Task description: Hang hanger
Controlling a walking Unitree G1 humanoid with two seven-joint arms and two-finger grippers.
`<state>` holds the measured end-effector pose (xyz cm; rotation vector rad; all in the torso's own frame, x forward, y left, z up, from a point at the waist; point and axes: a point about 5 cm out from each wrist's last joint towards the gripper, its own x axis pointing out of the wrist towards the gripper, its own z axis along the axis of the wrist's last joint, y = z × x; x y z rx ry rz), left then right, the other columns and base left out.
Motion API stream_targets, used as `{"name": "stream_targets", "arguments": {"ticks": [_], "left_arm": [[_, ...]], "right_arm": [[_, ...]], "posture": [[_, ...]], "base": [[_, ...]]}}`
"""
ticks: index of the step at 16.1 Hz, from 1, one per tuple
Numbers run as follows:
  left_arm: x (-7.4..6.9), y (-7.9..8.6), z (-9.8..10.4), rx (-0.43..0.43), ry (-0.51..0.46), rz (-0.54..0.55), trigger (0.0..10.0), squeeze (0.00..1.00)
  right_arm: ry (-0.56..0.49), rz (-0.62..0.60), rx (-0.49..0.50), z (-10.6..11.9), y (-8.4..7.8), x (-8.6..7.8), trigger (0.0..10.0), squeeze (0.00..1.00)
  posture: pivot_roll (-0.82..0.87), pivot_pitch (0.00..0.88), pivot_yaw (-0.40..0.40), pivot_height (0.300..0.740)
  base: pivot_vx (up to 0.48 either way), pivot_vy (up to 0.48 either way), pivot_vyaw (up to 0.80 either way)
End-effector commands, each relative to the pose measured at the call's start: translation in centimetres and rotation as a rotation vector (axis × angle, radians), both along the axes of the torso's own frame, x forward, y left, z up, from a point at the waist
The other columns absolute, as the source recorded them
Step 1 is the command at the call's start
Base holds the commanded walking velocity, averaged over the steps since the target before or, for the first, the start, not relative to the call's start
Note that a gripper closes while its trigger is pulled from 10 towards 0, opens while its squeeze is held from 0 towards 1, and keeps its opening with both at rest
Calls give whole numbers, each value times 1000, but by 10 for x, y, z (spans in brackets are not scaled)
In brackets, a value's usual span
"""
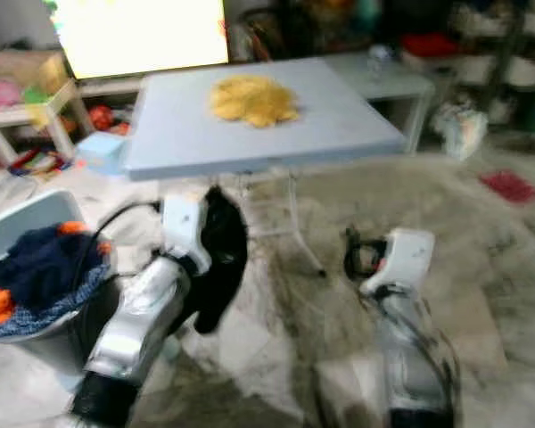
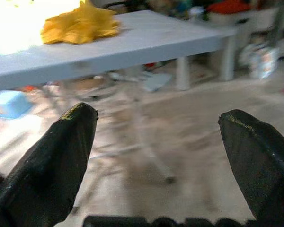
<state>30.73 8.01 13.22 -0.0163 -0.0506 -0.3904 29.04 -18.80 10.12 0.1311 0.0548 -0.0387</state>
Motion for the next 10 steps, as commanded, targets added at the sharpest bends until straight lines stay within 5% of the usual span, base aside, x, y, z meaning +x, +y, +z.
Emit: {"name": "stream_targets", "arguments": {"ticks": [1, 6, 10], "left_arm": [[0, -1, 4, -16, -10, -7, 10000, 0], [-2, 6, 0, -33, -17, -40, 10000, 0], [2, 14, 1, -56, -5, -25, 10000, 0]], "right_arm": [[-16, -7, -15, 4, -3, -1, 10000, 0], [-3, -54, -38, -1, -9, -10, 10000, 0], [-8, -73, -45, 2, -12, -7, 10000, 0]], "posture": [[-40, 0, 48, 740], [-47, 0, 45, 740], [-38, 0, 47, 740]], "base": [[0, 480, 0], [0, 96, 0], [0, 0, -800]]}}
